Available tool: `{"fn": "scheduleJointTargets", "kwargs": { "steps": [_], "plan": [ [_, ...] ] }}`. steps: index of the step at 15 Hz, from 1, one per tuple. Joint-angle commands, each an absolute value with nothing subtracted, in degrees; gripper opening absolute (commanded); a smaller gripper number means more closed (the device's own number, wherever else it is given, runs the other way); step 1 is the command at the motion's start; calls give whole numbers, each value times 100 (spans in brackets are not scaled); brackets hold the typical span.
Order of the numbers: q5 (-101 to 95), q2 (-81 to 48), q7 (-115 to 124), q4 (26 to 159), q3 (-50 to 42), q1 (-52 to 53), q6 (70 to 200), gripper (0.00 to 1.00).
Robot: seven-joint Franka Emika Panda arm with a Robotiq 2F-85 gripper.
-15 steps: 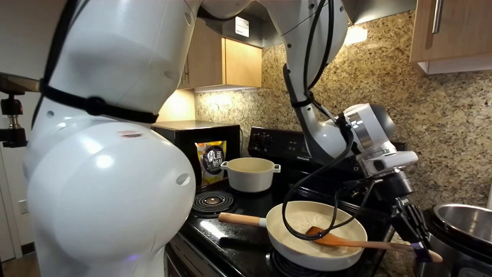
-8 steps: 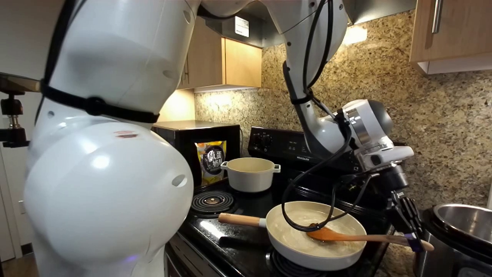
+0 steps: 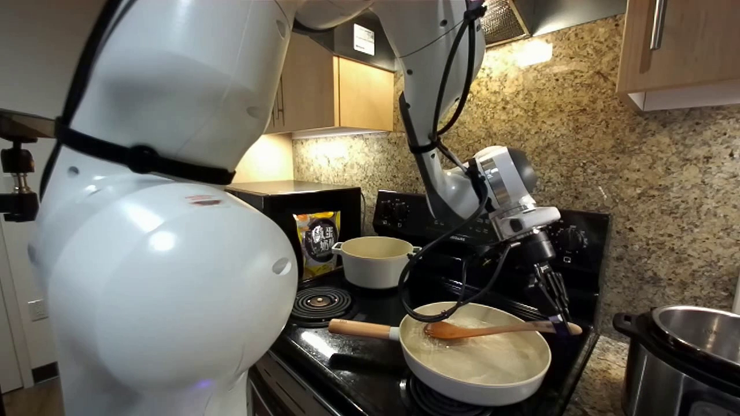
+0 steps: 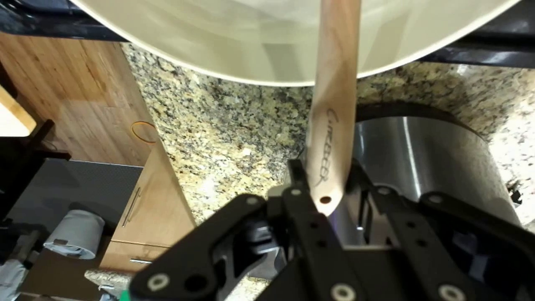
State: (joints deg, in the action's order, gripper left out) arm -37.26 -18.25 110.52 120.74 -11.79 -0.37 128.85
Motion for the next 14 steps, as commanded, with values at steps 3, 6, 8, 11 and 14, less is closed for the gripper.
{"fn": "scheduleJointTargets", "kwargs": {
  "steps": [3,6,8,11,14],
  "plan": [
    [-3895,-1416,10930,12735,-1208,-141,12947,11],
    [-3914,-1316,10916,12866,-1362,-305,12920,11],
    [-3839,-1306,10904,12807,-1466,-446,12875,11],
    [-3598,-1305,10751,12659,-1490,-623,12783,11],
    [-3344,-1429,10753,12464,-1390,-628,12780,11]
  ]
}}
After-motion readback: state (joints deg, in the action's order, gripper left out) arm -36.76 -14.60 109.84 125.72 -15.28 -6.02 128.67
